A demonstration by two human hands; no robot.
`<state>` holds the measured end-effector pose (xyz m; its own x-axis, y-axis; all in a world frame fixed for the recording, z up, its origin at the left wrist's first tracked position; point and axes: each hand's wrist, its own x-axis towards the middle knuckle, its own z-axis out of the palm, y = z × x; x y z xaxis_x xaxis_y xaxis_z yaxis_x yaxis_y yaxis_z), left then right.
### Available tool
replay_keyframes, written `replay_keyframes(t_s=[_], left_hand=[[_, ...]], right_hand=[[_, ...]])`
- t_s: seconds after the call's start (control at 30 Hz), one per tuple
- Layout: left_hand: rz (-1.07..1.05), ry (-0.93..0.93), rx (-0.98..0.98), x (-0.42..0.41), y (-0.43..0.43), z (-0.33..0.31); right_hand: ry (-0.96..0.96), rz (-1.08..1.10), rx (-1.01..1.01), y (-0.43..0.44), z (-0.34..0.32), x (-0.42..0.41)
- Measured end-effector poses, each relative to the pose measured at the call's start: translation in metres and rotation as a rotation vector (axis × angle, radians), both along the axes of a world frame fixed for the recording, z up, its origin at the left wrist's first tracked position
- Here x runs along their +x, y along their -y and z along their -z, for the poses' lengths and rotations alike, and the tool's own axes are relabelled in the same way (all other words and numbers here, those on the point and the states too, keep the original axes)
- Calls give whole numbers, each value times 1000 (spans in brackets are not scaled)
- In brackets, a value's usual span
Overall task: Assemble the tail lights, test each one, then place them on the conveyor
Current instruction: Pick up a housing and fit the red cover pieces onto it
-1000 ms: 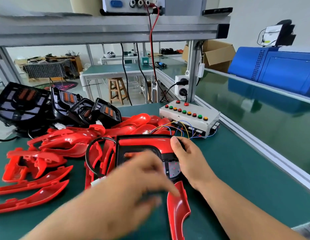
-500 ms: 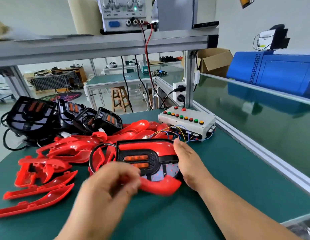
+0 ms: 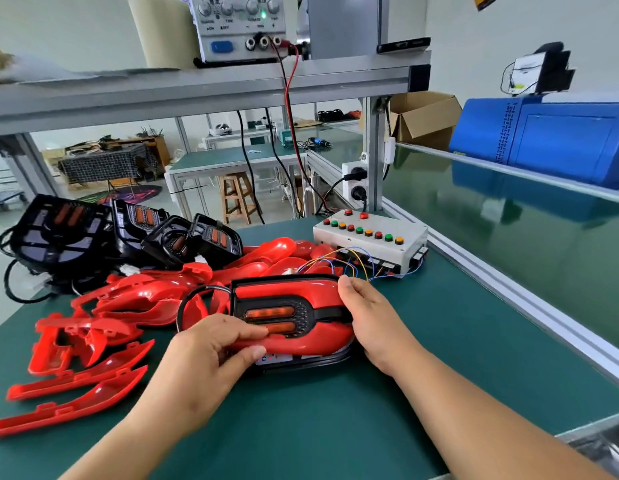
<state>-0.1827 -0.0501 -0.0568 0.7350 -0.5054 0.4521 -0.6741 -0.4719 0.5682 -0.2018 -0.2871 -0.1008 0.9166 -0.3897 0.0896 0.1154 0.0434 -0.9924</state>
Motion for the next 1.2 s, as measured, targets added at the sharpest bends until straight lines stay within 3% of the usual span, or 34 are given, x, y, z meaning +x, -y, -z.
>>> replay_keyframes(t_s=[0.13, 0.5, 0.67, 1.2], left_hand=[[128, 203, 256, 2, -6, 2], [92, 374, 156, 1, -2, 7], [66, 483, 217, 1, 4, 9], [148, 477, 243, 12, -8, 15]], right_hand=[[-2, 5, 8, 1, 1, 0], [-14, -24, 25, 4, 4, 3], [-26, -55, 48, 7, 6, 5], [1, -96, -50, 6, 2, -3]])
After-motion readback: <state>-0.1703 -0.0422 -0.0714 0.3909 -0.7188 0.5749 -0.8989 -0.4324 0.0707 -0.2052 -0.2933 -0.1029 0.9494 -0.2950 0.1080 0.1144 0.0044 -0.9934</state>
